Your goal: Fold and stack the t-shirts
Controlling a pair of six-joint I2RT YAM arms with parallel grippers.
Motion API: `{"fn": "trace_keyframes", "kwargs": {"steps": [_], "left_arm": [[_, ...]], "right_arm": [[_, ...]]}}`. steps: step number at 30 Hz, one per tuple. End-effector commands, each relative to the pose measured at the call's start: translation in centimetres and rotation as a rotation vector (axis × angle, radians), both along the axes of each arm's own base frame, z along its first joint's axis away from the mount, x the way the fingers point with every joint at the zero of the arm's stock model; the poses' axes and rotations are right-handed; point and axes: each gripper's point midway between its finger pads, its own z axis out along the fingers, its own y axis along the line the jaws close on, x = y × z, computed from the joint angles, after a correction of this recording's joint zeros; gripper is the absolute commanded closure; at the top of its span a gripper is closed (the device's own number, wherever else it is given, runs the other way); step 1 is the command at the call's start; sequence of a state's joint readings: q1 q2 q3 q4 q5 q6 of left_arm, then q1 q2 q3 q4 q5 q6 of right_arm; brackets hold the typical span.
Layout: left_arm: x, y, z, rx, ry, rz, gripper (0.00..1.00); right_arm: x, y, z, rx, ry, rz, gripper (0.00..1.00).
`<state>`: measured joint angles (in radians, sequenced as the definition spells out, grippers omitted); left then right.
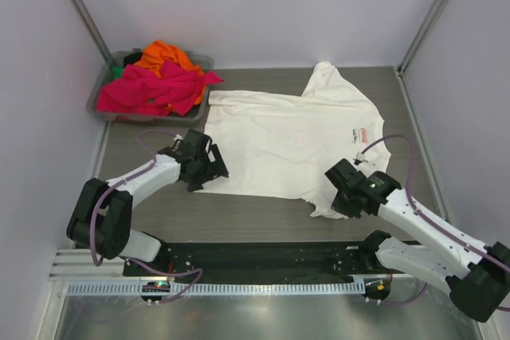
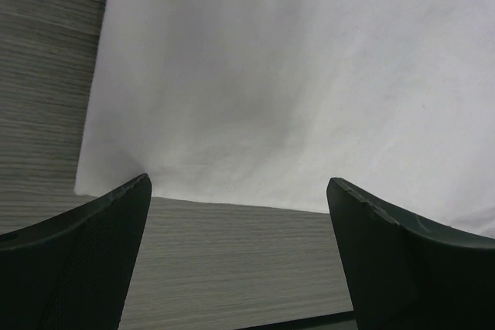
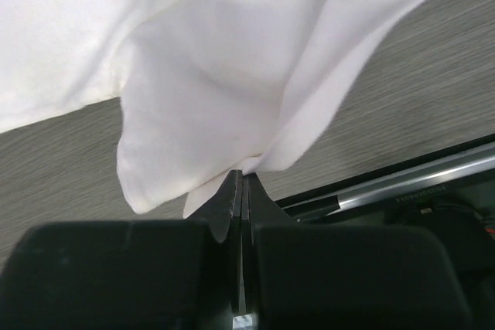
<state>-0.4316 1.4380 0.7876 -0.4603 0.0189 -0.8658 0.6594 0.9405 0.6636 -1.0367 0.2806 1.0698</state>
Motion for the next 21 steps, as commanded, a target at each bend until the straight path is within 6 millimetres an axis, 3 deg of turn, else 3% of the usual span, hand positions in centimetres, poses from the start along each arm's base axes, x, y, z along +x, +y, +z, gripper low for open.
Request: {"fn": "trace_keyframes", "kwargs": {"steps": [1,3,9,16,21], "left_arm": [[0.4,1.4,0.9,0.039,-0.067,0.068,0.05],[0.1,2.1,1.3,0.045,-0.09,0.094,0.05],[-0.1,3.2,1.2,0.056,-0.117,0.156,0.14],[-0.6,3.3,-0.8,0.077,-0.054,0.186,0.27],[-2.0,5.4,-1.3,0.165,-0.018,0.241,0.28]], "right_arm": [[0.6,-2.3,5.0,-0.036,-0.138,-0.077,0.99],[0.7,-3.0,7.4,-0.008,-0.216,-0.109,0.99],[-1.3,-4.3,8.5,0.023,-0.226,-0.134,0.99],[-1.8,-5.8,10.2,0.027,-0.291,-0.175,0.99],[-2.2,-7.6,12.5,0.041,-0.377,-0.248,0.99]]}}
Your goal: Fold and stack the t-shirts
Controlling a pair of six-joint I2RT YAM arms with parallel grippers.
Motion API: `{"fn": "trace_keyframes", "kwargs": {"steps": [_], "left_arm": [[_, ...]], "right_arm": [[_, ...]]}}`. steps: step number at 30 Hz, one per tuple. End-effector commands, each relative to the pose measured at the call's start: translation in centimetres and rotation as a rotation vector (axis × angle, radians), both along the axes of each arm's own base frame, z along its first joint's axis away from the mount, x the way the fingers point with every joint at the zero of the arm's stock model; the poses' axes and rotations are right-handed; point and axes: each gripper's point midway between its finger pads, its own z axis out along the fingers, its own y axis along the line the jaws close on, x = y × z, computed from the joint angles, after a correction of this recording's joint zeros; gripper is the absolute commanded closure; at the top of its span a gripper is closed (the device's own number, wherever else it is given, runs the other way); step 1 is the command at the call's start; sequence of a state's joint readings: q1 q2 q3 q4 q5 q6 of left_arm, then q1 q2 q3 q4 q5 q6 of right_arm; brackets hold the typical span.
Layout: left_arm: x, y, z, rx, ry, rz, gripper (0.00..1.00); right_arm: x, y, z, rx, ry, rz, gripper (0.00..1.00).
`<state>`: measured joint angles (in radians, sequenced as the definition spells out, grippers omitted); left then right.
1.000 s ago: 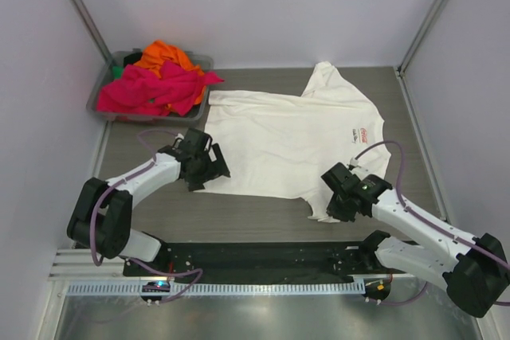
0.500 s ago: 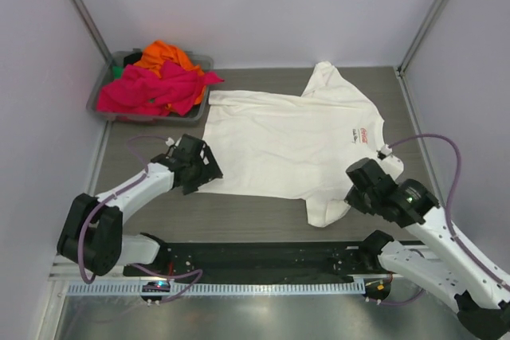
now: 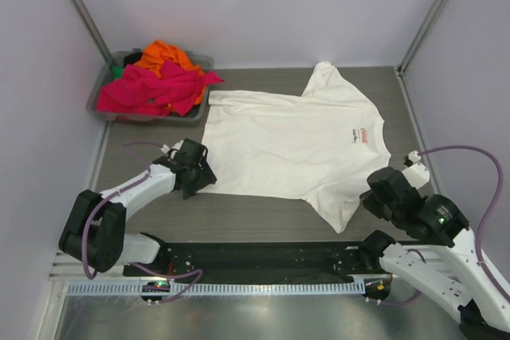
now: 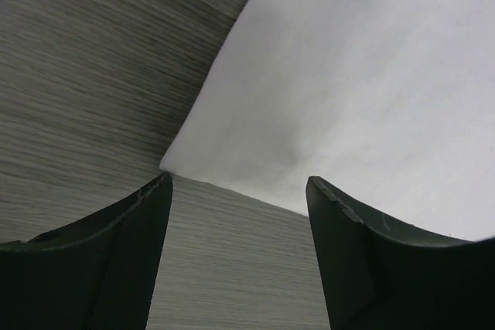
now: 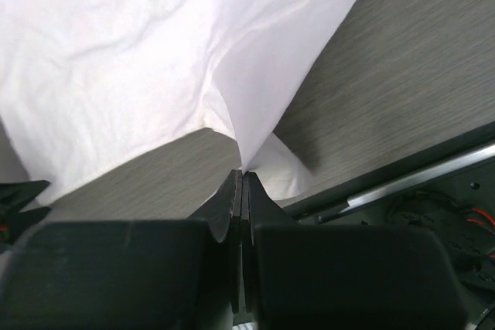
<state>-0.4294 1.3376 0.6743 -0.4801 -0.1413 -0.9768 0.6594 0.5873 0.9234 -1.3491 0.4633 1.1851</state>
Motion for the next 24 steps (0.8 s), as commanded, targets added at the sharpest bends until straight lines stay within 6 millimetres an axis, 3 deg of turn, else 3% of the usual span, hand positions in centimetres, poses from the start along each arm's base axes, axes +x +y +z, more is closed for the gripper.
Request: {"fn": "trace_keyframes", "kwargs": {"steps": [1,6,9,10,13,16,19,24], "left_arm": [[-0.5,2.0,-0.2,0.076,0.006,0.076,0.29],[-1.4,2.5,-1.5,0.091,0.039,0.084,0.39],[-1.0,2.2,-1.8,0.088,0.035,0.079,0.57],[-0.9,2.1,-1.8,0.087,0.032,0.076,0.75],[0.0,1.7,-0.8,0.077,0.005,0.059,1.0],[0.0,1.2,1.7,0.067,-0.028,0.036,1.0],[-0.9,1.2,4.5,0.06,-0.062,0.019,1.0],[-3.1,2.0,7.5,0.051,-0.081,0.011,1.0]], "right_arm": [[-1.7,-3.4,1.9,-0.039,-0.05,-0.093,0.99],[-1.6,-3.8,2.9,-0.002,-0.103,-0.122,0.99],[-1.7,-4.0,3.4,0.007,-0.128,-0.128,0.99],[-1.6,-4.2,3.5,0.0,-0.138,-0.13,0.99],[-1.7,-4.5,4.2,0.006,-0.168,-0.123,0.99],[-1.8,-4.4,4.6,0.014,-0.174,-0.112,0.99],[-1.8,-4.1,4.5,0.023,-0.163,-0.102,0.99],[-1.5,-3.5,4.5,0.037,-0.157,-0.099,0.99]]}}
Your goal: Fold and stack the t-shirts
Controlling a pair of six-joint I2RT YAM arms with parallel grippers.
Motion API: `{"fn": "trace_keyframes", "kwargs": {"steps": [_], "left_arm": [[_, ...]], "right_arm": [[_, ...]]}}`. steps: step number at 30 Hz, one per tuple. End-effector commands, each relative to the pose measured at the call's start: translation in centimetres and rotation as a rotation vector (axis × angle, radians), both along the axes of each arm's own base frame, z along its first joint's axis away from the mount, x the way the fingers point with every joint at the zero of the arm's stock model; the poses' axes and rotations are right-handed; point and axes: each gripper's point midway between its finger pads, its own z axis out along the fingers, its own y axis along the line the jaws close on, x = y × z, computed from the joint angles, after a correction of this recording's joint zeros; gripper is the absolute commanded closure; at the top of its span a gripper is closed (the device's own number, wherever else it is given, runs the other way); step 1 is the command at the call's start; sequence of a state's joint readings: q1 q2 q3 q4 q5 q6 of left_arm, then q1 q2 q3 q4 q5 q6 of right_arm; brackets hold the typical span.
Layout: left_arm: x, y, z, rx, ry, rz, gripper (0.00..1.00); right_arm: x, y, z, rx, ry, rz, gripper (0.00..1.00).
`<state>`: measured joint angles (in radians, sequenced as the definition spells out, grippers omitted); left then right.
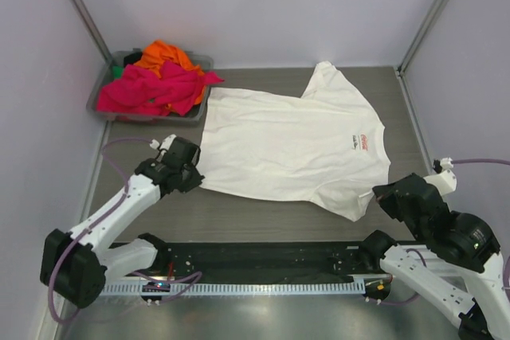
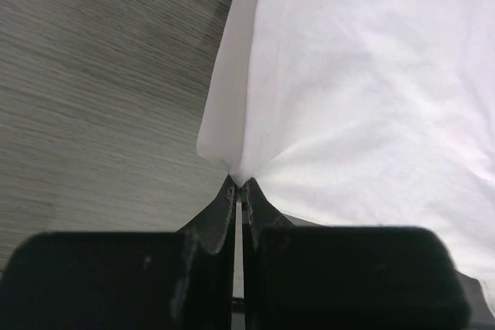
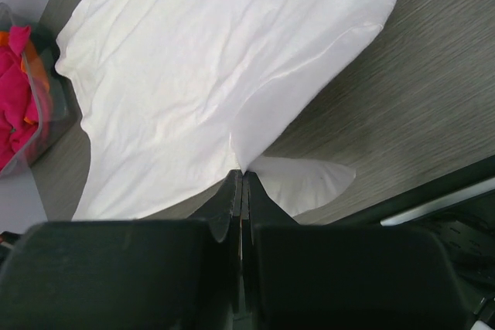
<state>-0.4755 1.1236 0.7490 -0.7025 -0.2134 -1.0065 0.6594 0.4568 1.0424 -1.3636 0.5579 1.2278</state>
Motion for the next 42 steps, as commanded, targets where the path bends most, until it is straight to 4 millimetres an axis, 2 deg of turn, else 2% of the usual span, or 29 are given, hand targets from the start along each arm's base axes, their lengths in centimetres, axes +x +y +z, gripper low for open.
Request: {"fn": "trace_keyframes", "kwargs": {"steps": [1,4,10,13,15,16,17,21,22,23,25,26,27,29,30,31,40,42], "left_arm": [[-1.9,1.3,2.0,0.03,0.005,-0.004,1.0],[-2.6,1.6,2.7,0.029,0.006,-0.013,1.0],[-0.7,1.5,3.6,0.084,-0.005,-0.04,1.0],[1.8,0.7,5.2,0.105,-0.029,-0.064,1.0],[3.0,0.7,5.5,0.119,-0.029,-0.073,1.0],[3.7,0.5,4.9,0.13,-0.008,-0.077,1.0],[4.9,0.6,5.7,0.123,-0.024,-0.067,1.0],[8.2,0.1,6.0,0.131,-0.003,-0.091,1.0],[9.3,-0.2,6.9,0.124,-0.025,-0.093,1.0],[10.0,-0.1,6.0,0.136,0.007,-0.091,1.0],[11.6,-0.5,6.5,0.131,-0.001,-0.101,1.0],[12.2,-0.7,5.7,0.136,0.02,-0.106,1.0],[12.6,-0.9,5.6,0.136,0.024,-0.11,1.0],[13.8,-1.1,6.0,0.131,0.016,-0.113,1.0],[14.2,-1.3,5.1,0.136,0.039,-0.116,1.0],[14.8,-1.3,5.5,0.134,0.03,-0.115,1.0],[17.2,-0.6,3.0,0.156,0.088,-0.101,1.0],[17.5,-0.3,2.8,0.159,0.09,-0.095,1.0]], "right_arm": [[-1.4,-1.5,-0.9,-0.07,0.078,-0.025,0.99],[-0.6,-1.7,-0.2,-0.092,0.066,-0.054,0.99],[2.5,-1.0,1.9,-0.178,0.044,-0.082,0.99],[4.4,-0.6,2.7,-0.259,0.052,-0.091,0.99],[5.4,-0.5,3.8,-0.299,0.033,-0.094,0.99],[6.2,-0.1,3.8,-0.335,0.049,-0.095,0.99],[6.8,-0.1,4.6,-0.347,0.03,-0.105,0.99],[9.6,0.6,5.1,-0.414,0.051,-0.111,0.99],[10.0,0.4,5.0,-0.442,0.066,-0.096,0.99],[10.8,-0.2,4.2,-0.441,0.11,-0.117,0.99],[12.3,-0.5,3.8,-0.438,0.116,-0.097,0.99],[12.9,-2.0,3.0,-0.43,0.147,-0.142,0.99],[13.8,-1.8,2.9,-0.411,0.141,-0.128,0.99],[14.8,-3.0,2.1,-0.427,0.175,-0.143,0.99],[15.5,-2.9,2.1,-0.414,0.169,-0.132,0.99],[15.9,-3.0,1.8,-0.413,0.177,-0.132,0.99],[19.2,-5.3,-1.8,-0.391,0.275,-0.151,0.99],[20.0,-5.6,-2.1,-0.388,0.273,-0.154,0.99]]}}
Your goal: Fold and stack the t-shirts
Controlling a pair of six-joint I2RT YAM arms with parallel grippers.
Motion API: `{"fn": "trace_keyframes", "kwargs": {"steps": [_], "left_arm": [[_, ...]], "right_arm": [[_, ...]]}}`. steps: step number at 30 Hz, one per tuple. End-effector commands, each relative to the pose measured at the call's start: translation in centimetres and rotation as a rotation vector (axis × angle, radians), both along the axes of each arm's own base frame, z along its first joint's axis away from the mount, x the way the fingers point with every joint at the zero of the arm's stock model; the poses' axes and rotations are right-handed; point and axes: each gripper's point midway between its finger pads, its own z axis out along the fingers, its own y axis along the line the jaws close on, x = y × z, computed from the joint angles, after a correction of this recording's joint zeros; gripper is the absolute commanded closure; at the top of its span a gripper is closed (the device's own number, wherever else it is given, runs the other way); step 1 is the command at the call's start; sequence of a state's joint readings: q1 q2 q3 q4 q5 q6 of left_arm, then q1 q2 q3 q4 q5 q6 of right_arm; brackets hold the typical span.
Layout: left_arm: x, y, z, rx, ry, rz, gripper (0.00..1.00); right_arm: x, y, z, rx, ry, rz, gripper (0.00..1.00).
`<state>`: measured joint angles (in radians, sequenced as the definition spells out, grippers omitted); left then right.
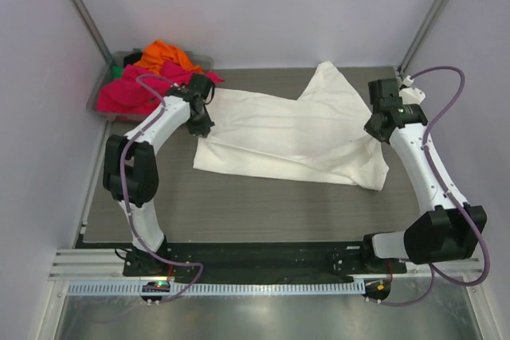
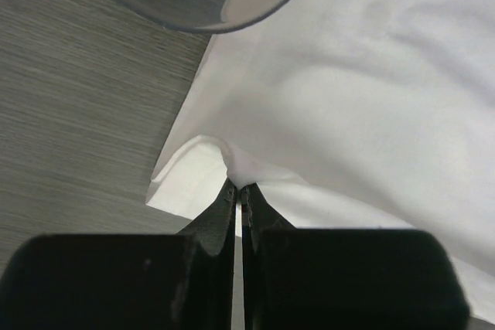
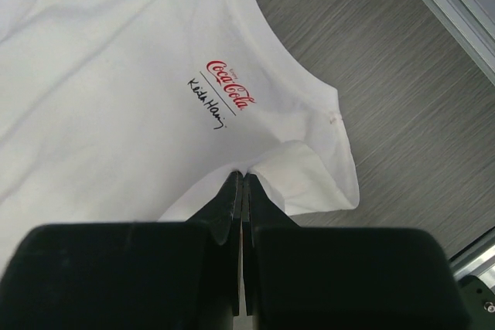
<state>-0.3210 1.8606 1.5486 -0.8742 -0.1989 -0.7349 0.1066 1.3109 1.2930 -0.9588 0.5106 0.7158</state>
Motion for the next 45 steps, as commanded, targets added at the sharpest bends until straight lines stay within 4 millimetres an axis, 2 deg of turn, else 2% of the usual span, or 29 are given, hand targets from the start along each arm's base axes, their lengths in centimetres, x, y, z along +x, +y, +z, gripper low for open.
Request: {"fn": "trace_keyframes", "kwargs": {"steps": [1,7,8,9,10,11,12,13,14,15,16,17,18,19,20,21,22,23,24,25,26,27,28,29,31,33,38,45], "left_arm": [[1.2,0.8,0.5,0.004,-0.017,0.002,1.0],[2.4,1.5,-0.4,0.01,0.002,0.017,1.0],[2.5,1.5,-1.2,0.015,0.021,0.019,1.0],[2.9,1.4,-0.9,0.016,0.018,0.019,0.99],[3.1,1.3,-1.1,0.001,0.027,0.017,0.96],[3.2,1.2,-1.9,0.002,0.054,0.015,0.77],[3.5,1.1,-1.2,-0.007,0.06,0.014,0.64],[3.3,0.6,-1.0,-0.027,0.072,-0.006,0.55],[3.2,0.4,-0.6,-0.035,0.068,-0.012,0.35],[2.6,0.5,0.7,-0.043,0.034,-0.014,0.25],[2.1,0.7,1.4,-0.046,0.01,-0.013,0.17],[1.0,1.4,2.4,-0.041,-0.032,0.004,0.07],[0.2,1.9,2.6,-0.038,-0.042,0.015,0.01],[-0.6,2.3,2.6,-0.039,-0.05,0.025,0.0],[-1.4,2.5,2.8,-0.05,-0.062,0.041,0.0],[-2.9,2.8,1.1,-0.053,-0.041,0.049,0.0],[-3.7,2.9,1.9,-0.075,-0.079,0.056,0.0],[-4.5,2.9,1.3,-0.089,-0.077,0.065,0.0],[-5.7,2.8,-0.6,-0.119,-0.058,0.08,0.0],[-6.3,2.7,-0.6,-0.139,-0.078,0.087,0.0],[-6.7,2.6,-1.3,-0.155,-0.078,0.095,0.02],[-7.3,2.2,-2.8,-0.186,-0.075,0.096,0.02],[-7.6,2.1,-3.4,-0.198,-0.074,0.101,0.02],[-7.8,2.0,-3.8,-0.208,-0.074,0.104,0.03],[-8.0,1.5,-4.8,-0.238,-0.075,0.101,0.05],[-7.8,1.3,-5.4,-0.251,-0.082,0.1,0.06],[-7.4,1.2,-6.4,-0.254,-0.086,0.101,0.07],[-6.8,1.5,-7.3,-0.244,-0.104,0.123,0.06]], "right_arm": [[2.2,-0.5,0.0,0.009,-0.034,0.021,0.99],[5.5,-0.6,-1.3,0.025,-0.014,0.051,0.99],[6.8,-0.8,-1.9,0.026,0.0,0.053,0.99],[7.5,-0.8,-2.2,0.032,0.009,0.057,0.99],[8.1,-1.2,-2.5,0.03,0.023,0.054,0.9],[9.6,-2.1,-3.4,0.037,0.048,0.045,0.69],[10.2,-2.3,-3.7,0.046,0.061,0.054,0.43],[11.3,-2.9,-2.7,0.031,0.053,0.041,0.09],[10.3,-3.5,-3.5,0.025,0.126,0.024,0.03],[9.9,-4.4,-3.4,0.023,0.137,-0.007,0.01],[9.3,-4.7,-2.9,0.031,0.124,-0.019,0.0],[7.7,-4.8,-2.4,0.066,0.086,-0.038,0.0],[6.6,-5.3,-2.4,0.069,0.071,-0.058,0.0],[5.7,-4.8,-2.9,0.12,0.06,-0.048,0.03],[3.6,-4.4,-5.1,0.162,0.092,-0.057,0.1],[2.3,-4.6,-4.4,0.211,0.041,-0.077,0.12],[1.4,-3.1,-5.2,0.308,0.031,-0.049,0.13],[-0.4,-2.1,-8.1,0.385,0.059,-0.048,0.19],[-1.2,-1.2,-9.0,0.458,0.047,-0.052,0.21],[-3.4,-0.1,-11.0,0.546,0.067,-0.058,0.25],[-3.6,0.0,-11.7,0.56,0.052,-0.061,0.28],[-4.4,0.2,-12.4,0.571,0.06,-0.079,0.31],[-5.6,0.5,-13.9,0.577,0.086,-0.094,0.32],[-5.7,0.4,-14.2,0.572,0.074,-0.098,0.33],[-6.7,0.5,-15.6,0.58,0.097,-0.119,0.4],[-6.4,0.2,-15.9,0.584,0.064,-0.12,0.43],[-5.8,-0.9,-17.8,0.581,0.08,-0.134,0.42],[-4.9,-2.4,-18.0,0.519,0.075,-0.118,0.33]]}}
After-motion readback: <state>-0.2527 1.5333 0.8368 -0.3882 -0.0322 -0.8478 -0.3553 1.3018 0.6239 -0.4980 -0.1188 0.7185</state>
